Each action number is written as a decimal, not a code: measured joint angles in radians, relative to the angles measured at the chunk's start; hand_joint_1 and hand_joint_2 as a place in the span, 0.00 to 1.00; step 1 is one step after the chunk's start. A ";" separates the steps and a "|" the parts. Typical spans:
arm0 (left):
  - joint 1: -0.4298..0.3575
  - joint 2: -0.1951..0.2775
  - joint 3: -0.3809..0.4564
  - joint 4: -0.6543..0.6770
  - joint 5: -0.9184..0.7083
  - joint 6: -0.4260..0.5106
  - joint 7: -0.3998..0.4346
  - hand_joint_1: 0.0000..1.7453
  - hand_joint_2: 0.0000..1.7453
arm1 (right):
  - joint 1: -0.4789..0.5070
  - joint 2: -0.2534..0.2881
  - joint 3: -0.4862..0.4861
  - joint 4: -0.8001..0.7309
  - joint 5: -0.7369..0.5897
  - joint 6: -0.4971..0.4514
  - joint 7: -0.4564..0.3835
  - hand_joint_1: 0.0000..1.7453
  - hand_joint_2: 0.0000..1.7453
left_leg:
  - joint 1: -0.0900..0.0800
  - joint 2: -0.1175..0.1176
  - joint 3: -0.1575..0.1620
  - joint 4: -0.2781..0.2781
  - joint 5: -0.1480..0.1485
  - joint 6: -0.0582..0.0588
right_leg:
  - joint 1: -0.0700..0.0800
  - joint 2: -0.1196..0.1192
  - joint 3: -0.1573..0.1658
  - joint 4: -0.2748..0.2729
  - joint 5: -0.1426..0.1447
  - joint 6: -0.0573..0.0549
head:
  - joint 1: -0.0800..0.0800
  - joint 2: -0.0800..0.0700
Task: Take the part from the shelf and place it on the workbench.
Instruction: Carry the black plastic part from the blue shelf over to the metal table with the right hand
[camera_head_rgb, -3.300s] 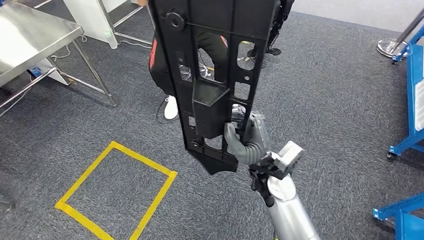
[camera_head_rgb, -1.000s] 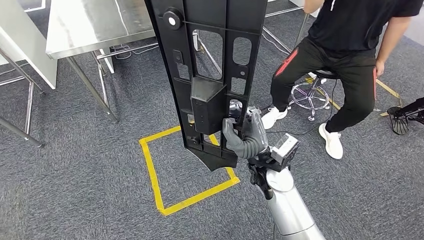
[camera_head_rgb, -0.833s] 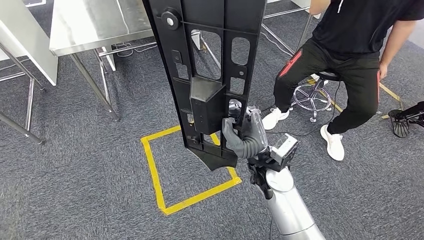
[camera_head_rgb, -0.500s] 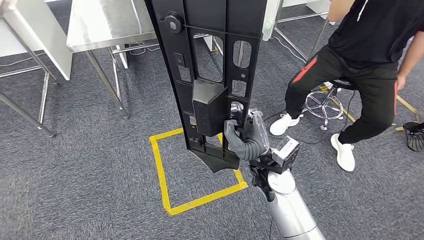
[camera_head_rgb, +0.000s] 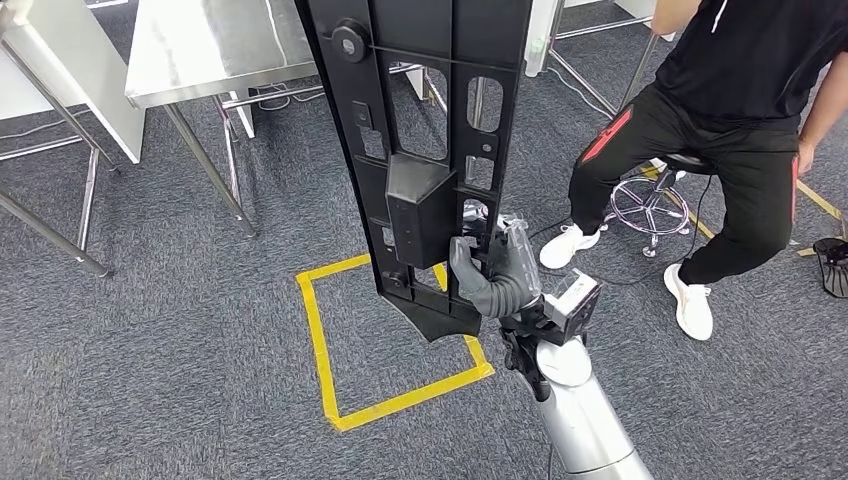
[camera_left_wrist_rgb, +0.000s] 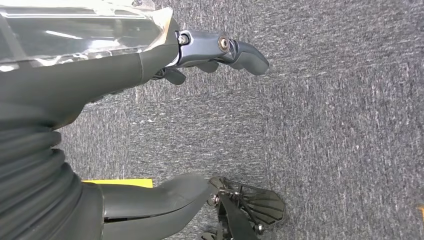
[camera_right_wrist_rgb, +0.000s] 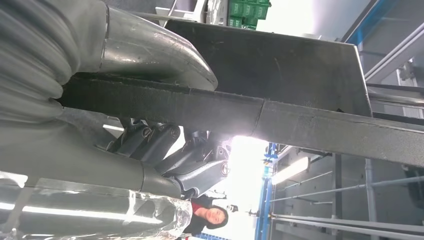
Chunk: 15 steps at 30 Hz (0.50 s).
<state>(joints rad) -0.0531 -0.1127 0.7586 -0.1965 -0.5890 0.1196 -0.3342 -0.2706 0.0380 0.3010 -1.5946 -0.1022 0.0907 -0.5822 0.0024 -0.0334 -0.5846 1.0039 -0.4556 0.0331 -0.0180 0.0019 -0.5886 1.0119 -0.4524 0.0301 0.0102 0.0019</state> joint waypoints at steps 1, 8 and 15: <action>0.000 0.000 0.000 0.000 -0.001 0.000 0.001 0.00 1.00 | 0.000 0.001 0.000 0.000 0.002 -0.002 0.002 1.00 1.00 | -0.001 0.000 -0.001 0.002 -0.003 0.003 | -0.002 0.000 0.001 -0.001 0.000 0.001 | 0.000 0.000; 0.000 -0.003 0.001 0.000 -0.011 -0.009 0.007 0.00 1.00 | -0.004 0.009 0.001 -0.002 0.024 -0.020 0.008 1.00 1.00 | 0.007 0.005 0.047 -0.056 0.015 0.020 | 0.000 -0.002 -0.081 0.167 -0.069 -0.002 | 0.004 0.000; 0.001 -0.006 0.001 0.000 -0.014 -0.015 0.009 0.00 1.00 | 0.004 0.008 0.001 -0.003 0.032 -0.025 0.010 1.00 1.00 | 0.010 -0.003 0.062 -0.031 -0.026 -0.012 | -0.016 0.000 -0.019 0.014 0.014 0.041 | 0.007 0.000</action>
<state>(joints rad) -0.0521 -0.1190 0.7597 -0.1965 -0.6027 0.1045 -0.3255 -0.2669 0.0459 0.3016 -1.5978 -0.0704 0.0652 -0.5721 0.0129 -0.0369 -0.5227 0.9726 -0.4812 0.0212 -0.0335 0.0023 -0.6077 1.0262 -0.4382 0.0712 0.0171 0.0019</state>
